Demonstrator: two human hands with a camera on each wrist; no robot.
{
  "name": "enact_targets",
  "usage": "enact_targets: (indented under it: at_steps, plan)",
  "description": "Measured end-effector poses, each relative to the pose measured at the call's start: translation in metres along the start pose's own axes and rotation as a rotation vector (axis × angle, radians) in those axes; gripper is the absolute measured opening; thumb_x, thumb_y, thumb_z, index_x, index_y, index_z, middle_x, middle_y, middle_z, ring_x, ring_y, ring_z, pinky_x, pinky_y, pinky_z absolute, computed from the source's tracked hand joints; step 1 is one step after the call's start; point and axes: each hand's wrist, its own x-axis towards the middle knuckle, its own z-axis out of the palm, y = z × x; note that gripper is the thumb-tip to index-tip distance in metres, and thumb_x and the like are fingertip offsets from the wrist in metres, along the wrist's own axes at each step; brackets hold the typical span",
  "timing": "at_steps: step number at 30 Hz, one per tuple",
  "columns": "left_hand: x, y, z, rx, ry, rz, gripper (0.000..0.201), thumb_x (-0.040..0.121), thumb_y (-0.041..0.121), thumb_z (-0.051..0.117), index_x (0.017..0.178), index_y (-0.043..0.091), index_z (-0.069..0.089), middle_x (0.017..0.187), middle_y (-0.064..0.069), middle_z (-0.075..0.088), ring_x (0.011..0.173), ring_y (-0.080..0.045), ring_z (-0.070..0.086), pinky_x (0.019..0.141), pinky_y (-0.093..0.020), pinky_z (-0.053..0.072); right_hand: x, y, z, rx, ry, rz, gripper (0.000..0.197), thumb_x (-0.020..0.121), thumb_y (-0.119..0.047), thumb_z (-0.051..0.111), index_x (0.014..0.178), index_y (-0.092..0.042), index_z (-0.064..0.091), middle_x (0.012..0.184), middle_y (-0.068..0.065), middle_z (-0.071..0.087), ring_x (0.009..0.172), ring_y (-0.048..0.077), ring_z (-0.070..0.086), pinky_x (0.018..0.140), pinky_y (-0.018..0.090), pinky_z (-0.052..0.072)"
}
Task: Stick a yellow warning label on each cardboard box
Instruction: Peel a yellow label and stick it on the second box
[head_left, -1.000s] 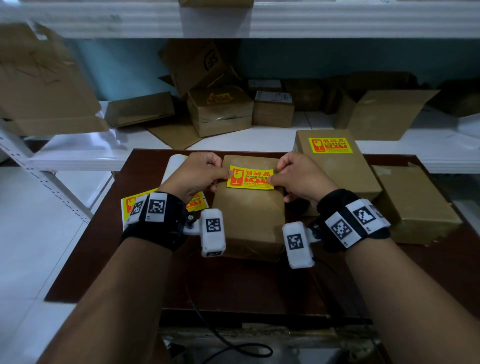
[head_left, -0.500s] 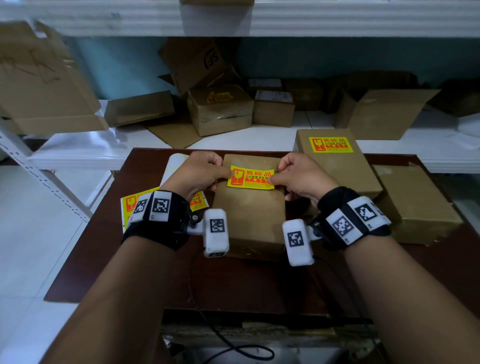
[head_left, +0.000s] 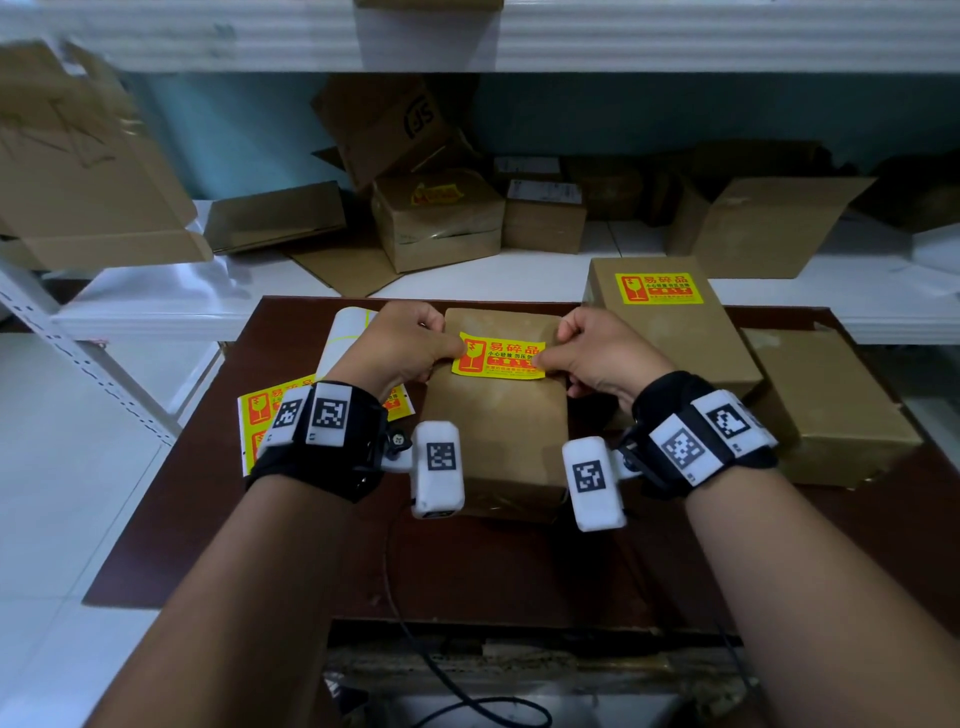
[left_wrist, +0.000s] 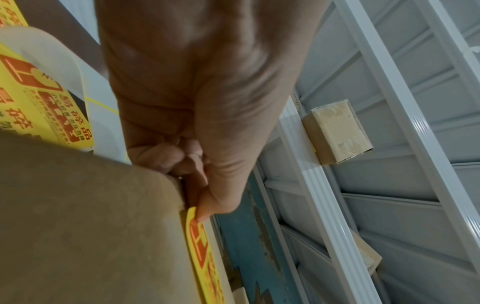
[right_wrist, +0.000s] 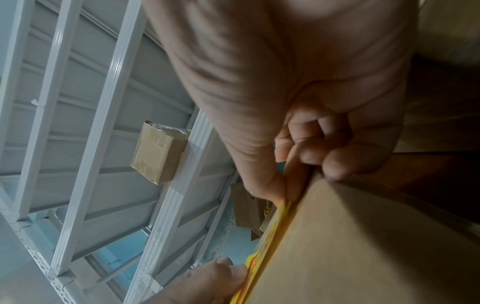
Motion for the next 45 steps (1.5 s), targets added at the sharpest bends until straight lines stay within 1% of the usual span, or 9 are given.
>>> enact_targets:
  at_steps: [6, 17, 27, 30, 32, 36, 40, 43, 45]
  plan:
    - [0.000, 0.000, 0.000, 0.006, -0.004, -0.003, 0.030, 0.078, 0.008, 0.077, 0.067, 0.017, 0.050, 0.070, -0.010, 0.053, 0.065, -0.021, 0.049, 0.049, -0.025, 0.042, -0.001, -0.001, -0.001, -0.033, -0.010, 0.000, 0.036, 0.084, -0.008, 0.077, 0.076, -0.019, 0.043, 0.069, 0.003, 0.053, 0.052, 0.012, 0.047, 0.043, 0.023, 0.045]
    - [0.002, -0.004, -0.003, 0.018, -0.044, -0.036, 0.037, 0.081, 0.011, 0.076, 0.063, 0.018, 0.044, 0.075, -0.014, 0.056, 0.050, -0.016, 0.045, 0.048, -0.024, 0.039, 0.000, 0.002, -0.005, -0.096, 0.009, 0.029, 0.040, 0.081, -0.018, 0.082, 0.078, -0.020, 0.042, 0.081, 0.007, 0.053, 0.057, 0.015, 0.046, 0.041, 0.021, 0.041]
    - [-0.002, -0.009, -0.013, 0.043, -0.086, -0.129, 0.026, 0.086, 0.035, 0.075, 0.091, 0.017, 0.056, 0.083, -0.007, 0.054, 0.072, -0.019, 0.046, 0.054, -0.026, 0.039, -0.004, -0.001, -0.010, -0.116, -0.026, 0.111, 0.047, 0.082, -0.029, 0.082, 0.115, -0.012, 0.052, 0.089, 0.004, 0.055, 0.067, 0.013, 0.050, 0.053, 0.027, 0.050]
    - [-0.003, -0.008, -0.016, 0.051, -0.127, -0.159, 0.030, 0.096, 0.044, 0.059, 0.090, 0.015, 0.065, 0.090, -0.004, 0.063, 0.077, -0.017, 0.054, 0.062, -0.027, 0.044, -0.007, -0.001, -0.010, -0.116, -0.056, 0.117, 0.046, 0.087, -0.034, 0.076, 0.121, -0.012, 0.053, 0.096, 0.003, 0.058, 0.075, 0.015, 0.055, 0.063, 0.031, 0.054]
    - [-0.002, -0.009, -0.017, 0.042, -0.135, -0.195, 0.041, 0.099, 0.049, 0.051, 0.103, 0.013, 0.070, 0.100, -0.003, 0.070, 0.086, -0.019, 0.064, 0.069, -0.031, 0.051, -0.010, -0.002, -0.011, -0.094, -0.061, 0.128, 0.041, 0.092, -0.037, 0.070, 0.121, -0.011, 0.056, 0.105, 0.005, 0.059, 0.084, 0.017, 0.059, 0.073, 0.038, 0.059]
    - [0.000, -0.011, -0.017, 0.111, -0.184, -0.189, 0.049, 0.097, 0.058, 0.046, 0.110, 0.017, 0.069, 0.112, -0.004, 0.070, 0.105, -0.026, 0.064, 0.095, -0.046, 0.052, -0.010, -0.005, -0.012, -0.097, -0.074, 0.114, 0.046, 0.098, -0.045, 0.060, 0.124, -0.008, 0.060, 0.128, 0.012, 0.060, 0.109, 0.025, 0.060, 0.083, 0.044, 0.060]
    - [-0.004, -0.008, -0.015, 0.058, -0.217, -0.116, 0.042, 0.092, 0.063, 0.049, 0.098, 0.025, 0.067, 0.105, 0.002, 0.067, 0.096, -0.021, 0.059, 0.090, -0.045, 0.046, -0.005, -0.006, -0.006, -0.053, -0.052, 0.016, 0.051, 0.098, -0.046, 0.058, 0.139, -0.016, 0.053, 0.127, -0.006, 0.059, 0.111, 0.015, 0.055, 0.089, 0.032, 0.047]
    - [-0.005, -0.001, -0.008, -0.114, -0.150, -0.041, 0.034, 0.095, 0.047, 0.060, 0.119, 0.023, 0.065, 0.109, 0.002, 0.071, 0.099, -0.019, 0.066, 0.082, -0.039, 0.051, 0.000, -0.005, 0.000, 0.046, 0.018, -0.091, 0.043, 0.097, -0.037, 0.064, 0.137, -0.024, 0.055, 0.116, -0.017, 0.065, 0.105, 0.002, 0.060, 0.083, 0.022, 0.045]
    - [-0.004, 0.003, -0.002, -0.199, -0.065, 0.021, 0.042, 0.091, 0.040, 0.068, 0.127, 0.019, 0.060, 0.115, 0.002, 0.071, 0.100, -0.013, 0.069, 0.073, -0.030, 0.055, 0.001, -0.004, 0.004, 0.101, 0.063, -0.132, 0.049, 0.096, -0.033, 0.066, 0.142, -0.028, 0.049, 0.104, -0.030, 0.055, 0.095, -0.011, 0.053, 0.081, 0.017, 0.043]
